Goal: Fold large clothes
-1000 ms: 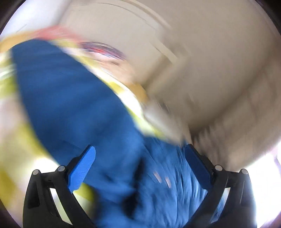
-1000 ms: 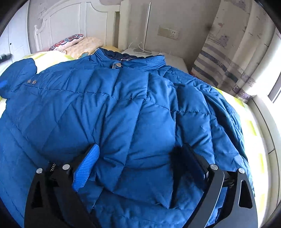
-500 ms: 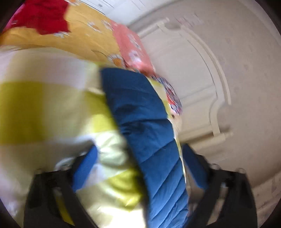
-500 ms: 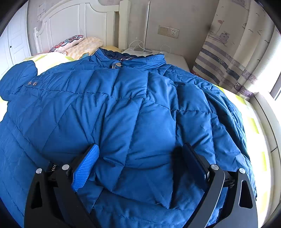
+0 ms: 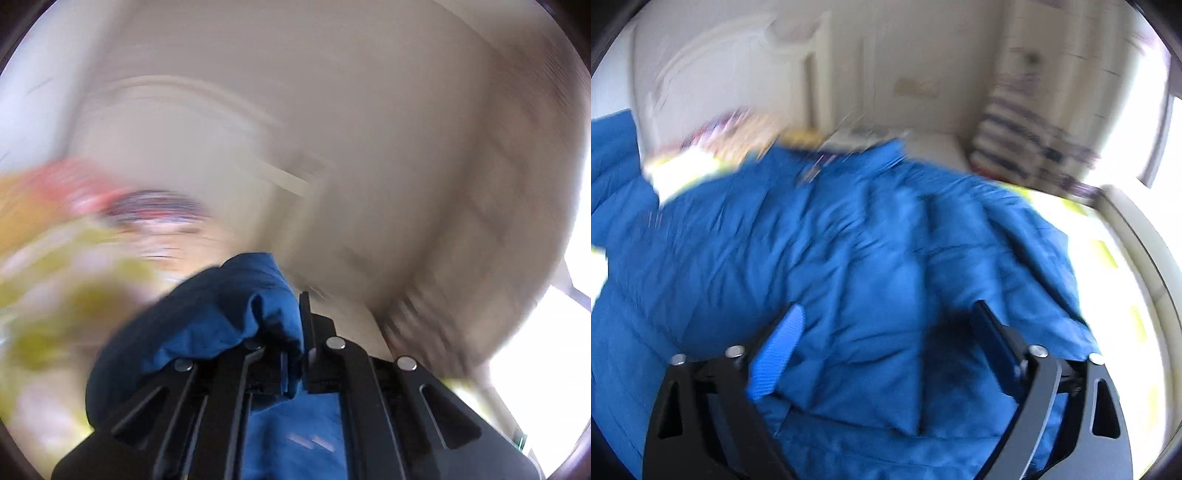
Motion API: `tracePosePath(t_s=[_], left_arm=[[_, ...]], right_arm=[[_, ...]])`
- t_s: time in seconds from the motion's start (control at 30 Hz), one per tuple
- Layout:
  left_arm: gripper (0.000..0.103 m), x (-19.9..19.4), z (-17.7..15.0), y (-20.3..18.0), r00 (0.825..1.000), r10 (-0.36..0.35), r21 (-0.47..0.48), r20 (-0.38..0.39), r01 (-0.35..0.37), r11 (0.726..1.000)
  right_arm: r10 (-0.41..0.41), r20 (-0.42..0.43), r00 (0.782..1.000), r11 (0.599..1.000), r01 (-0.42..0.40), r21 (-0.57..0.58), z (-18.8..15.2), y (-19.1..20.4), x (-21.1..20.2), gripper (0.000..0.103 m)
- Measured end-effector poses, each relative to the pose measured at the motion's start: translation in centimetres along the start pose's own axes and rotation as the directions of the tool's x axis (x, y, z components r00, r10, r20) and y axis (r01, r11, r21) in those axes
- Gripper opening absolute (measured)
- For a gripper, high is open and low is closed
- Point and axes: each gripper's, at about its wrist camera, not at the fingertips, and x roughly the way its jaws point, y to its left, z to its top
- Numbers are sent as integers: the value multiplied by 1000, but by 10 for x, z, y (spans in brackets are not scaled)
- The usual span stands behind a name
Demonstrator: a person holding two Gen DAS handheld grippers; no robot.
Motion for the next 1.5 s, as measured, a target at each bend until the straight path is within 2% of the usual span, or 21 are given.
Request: tracePosePath(t_s=[0.07, 0.13, 0.17, 0.2, 0.27, 0.3, 0.33, 0.47, 0.57, 0.63, 0.67, 0.73, 0.8, 0.9, 0.97, 1.1, 1.2, 1.23, 1.3, 1.4, 1.5], left_arm=[[11, 23, -33, -64, 994, -48, 149, -97, 62, 987], [36, 58, -88, -123, 963, -69, 278, -260, 143, 950], [59, 74, -115, -141, 935, -68, 310, -349, 183, 933], [73, 86, -139, -152, 907, -51, 330, -417, 204, 922], [80, 113, -197, -173, 844, 68, 424, -532, 196, 884], [86, 117, -208, -178, 841, 121, 484, -527, 180, 857], [87, 115, -208, -182, 851, 130, 514, -508, 179, 839], [92, 95, -193, -178, 852, 99, 512, -514, 212, 832], [93, 65, -152, -162, 890, -16, 422, -455, 231, 877], [96, 26, -117, -136, 932, -69, 351, -355, 201, 914], [100, 8, -105, -116, 958, -47, 308, -283, 137, 941], [100, -8, -91, -79, 975, 58, 229, -214, -7, 973], [100, -18, -92, -40, 960, 141, 133, -240, -111, 985], [99, -19, -105, 6, 920, 185, 55, -345, -177, 983], [99, -15, -107, 12, 896, 226, 91, -382, -207, 974], [99, 7, -109, 9, 870, 280, 151, -405, -239, 959], [99, 39, -117, 8, 793, 444, 262, -417, -363, 894], [99, 44, -121, 11, 781, 458, 270, -425, -373, 888], [101, 40, -132, 17, 772, 479, 286, -418, -388, 876], [101, 42, -138, 14, 777, 484, 295, -402, -391, 872], [101, 42, -141, 10, 772, 497, 312, -396, -396, 864]], right_arm=[[10, 86, 996, 988, -23, 154, -2, -28, -13, 84], [-7, 134, 991, 954, -34, 299, -6, -58, -21, 84], [-5, 148, 989, 930, -50, 364, -9, -72, -23, 84], [-4, 156, 988, 911, -61, 407, -11, -82, -23, 84], [-6, 154, 988, 870, -70, 488, -16, -102, -21, 84], [4, 148, 989, 860, -79, 504, -17, -106, -19, 84], [12, 143, 990, 856, -84, 511, -17, -108, -17, 84], [27, 126, 992, 871, -85, 483, -11, -102, -10, 86], [36, 131, 991, 872, -95, 481, -9, -102, -9, 86], [40, 130, 991, 868, -99, 487, -9, -103, -8, 86], [39, 131, 991, 867, -98, 488, -12, -104, -11, 86], [36, 133, 991, 870, -96, 484, -12, -103, -13, 86], [32, 131, 991, 873, -92, 479, -14, -101, -14, 86], [28, 130, 991, 879, -86, 469, -14, -99, -15, 86], [22, 128, 992, 886, -78, 456, -13, -96, -15, 86], [9, 133, 991, 899, -66, 433, -13, -90, -18, 86], [2, 138, 990, 908, -59, 414, -12, -86, -20, 86], [0, 141, 990, 913, -57, 404, -11, -84, -21, 86], [-1, 151, 989, 924, -56, 378, -10, -79, -23, 86], [-13, 167, 986, 962, -33, 270, -5, -56, -27, 86], [-17, 214, 977, 998, 4, 61, -1, -7, -38, 86]])
